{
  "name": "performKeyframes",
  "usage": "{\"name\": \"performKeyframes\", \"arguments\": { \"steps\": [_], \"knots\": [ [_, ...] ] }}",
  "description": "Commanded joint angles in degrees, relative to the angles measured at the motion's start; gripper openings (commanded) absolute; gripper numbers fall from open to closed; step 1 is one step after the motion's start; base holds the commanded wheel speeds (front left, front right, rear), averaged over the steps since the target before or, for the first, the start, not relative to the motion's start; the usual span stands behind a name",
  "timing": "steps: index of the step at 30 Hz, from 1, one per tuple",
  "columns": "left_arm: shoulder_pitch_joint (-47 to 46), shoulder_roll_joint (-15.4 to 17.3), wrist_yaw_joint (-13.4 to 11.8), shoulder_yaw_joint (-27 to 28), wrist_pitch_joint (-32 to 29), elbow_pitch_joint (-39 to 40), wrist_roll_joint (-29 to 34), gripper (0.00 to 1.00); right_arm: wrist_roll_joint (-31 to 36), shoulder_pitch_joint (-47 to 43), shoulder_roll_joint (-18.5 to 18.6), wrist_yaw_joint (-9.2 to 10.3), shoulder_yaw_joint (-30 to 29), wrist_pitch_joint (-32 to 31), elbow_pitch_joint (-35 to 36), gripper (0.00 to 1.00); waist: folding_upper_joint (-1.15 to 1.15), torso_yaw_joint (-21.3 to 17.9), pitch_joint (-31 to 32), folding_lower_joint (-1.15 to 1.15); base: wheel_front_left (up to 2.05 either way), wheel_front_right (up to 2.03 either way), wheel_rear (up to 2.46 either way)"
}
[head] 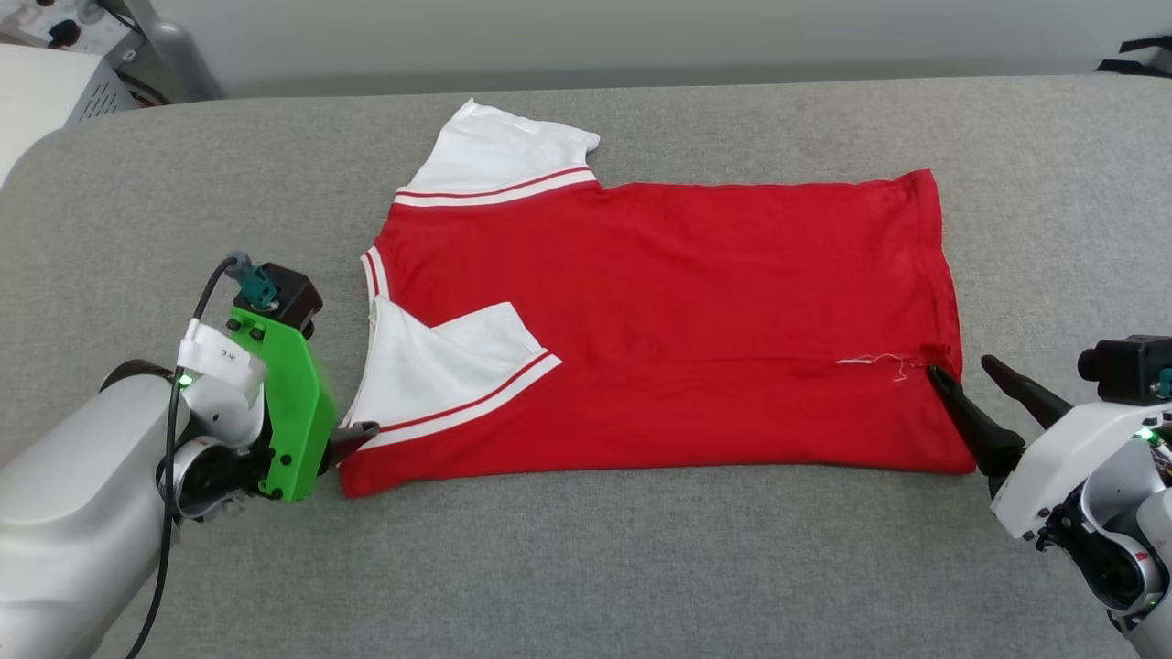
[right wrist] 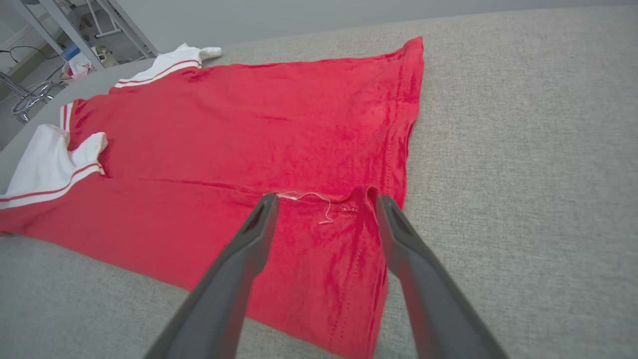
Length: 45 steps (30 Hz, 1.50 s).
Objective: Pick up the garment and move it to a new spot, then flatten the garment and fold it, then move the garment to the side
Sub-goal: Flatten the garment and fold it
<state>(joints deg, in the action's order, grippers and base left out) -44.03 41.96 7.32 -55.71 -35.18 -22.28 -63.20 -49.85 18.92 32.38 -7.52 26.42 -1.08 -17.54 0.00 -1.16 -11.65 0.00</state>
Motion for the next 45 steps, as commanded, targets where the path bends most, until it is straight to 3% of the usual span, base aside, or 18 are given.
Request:
{"name": "performKeyframes", "arguments": {
  "steps": [1, 14, 15, 16, 26, 36, 45],
  "knots": [
    [0.83, 0.03, 0.16, -0.59, -0.14, -0.83, -0.4, 1.0, 0.56, 0.37, -0.49, 0.03, 0.03, -0.14, 0.23, 1.0, 0.0, -1.17, -1.12, 0.0, 0.0, 0.0, 0.0],
    [4.64, -2.07, 0.16, -4.45, -0.82, -6.0, -3.78, 1.0, 0.46, 1.88, -1.35, 0.03, 1.14, 0.52, 0.2, 1.0, 0.0, -2.73, -3.97, 0.0, 0.0, 0.0, 0.0],
    [4.62, -2.15, 0.16, -4.69, -0.38, -5.86, -3.74, 0.46, 0.49, 2.02, -1.2, 0.03, 1.08, 0.61, 0.32, 1.0, 0.0, -2.67, -3.92, 0.0, 0.0, 0.0, 0.0],
    [4.53, -2.19, 0.16, -4.99, 0.43, -5.67, -3.49, 0.0, 0.57, 2.17, -0.9, 0.03, 1.0, 0.69, 0.56, 1.0, 0.0, -2.56, -3.79, 0.0, 0.0, 0.0, 0.0],
    [1.11, -0.49, 0.16, -7.09, 9.39, -2.49, 0.42, 0.0, 3.66, 4.68, 5.1, 0.03, -3.72, -2.3, 4.38, 1.0, 0.0, -0.63, -0.86, 0.0, 0.0, 0.0, 0.0],
    [-1.15, 0.3, 0.16, -8.22, 17.06, 1.63, 3.43, 0.0, 3.44, 7.72, 13.28, 0.03, -3.72, -23.56, 11.55, 1.0, 0.0, 0.76, -0.13, 0.0, 0.0, 0.0, 0.0],
    [-2.94, -0.66, 0.16, -8.97, 18.75, 1.82, 4.59, 0.0, 0.8, 7.92, 13.02, 0.03, 0.33, -36.32, 10.62, 1.0, 0.0, 1.57, -1.57, 0.0, 0.0, 0.0, 0.0]
  ]
}}
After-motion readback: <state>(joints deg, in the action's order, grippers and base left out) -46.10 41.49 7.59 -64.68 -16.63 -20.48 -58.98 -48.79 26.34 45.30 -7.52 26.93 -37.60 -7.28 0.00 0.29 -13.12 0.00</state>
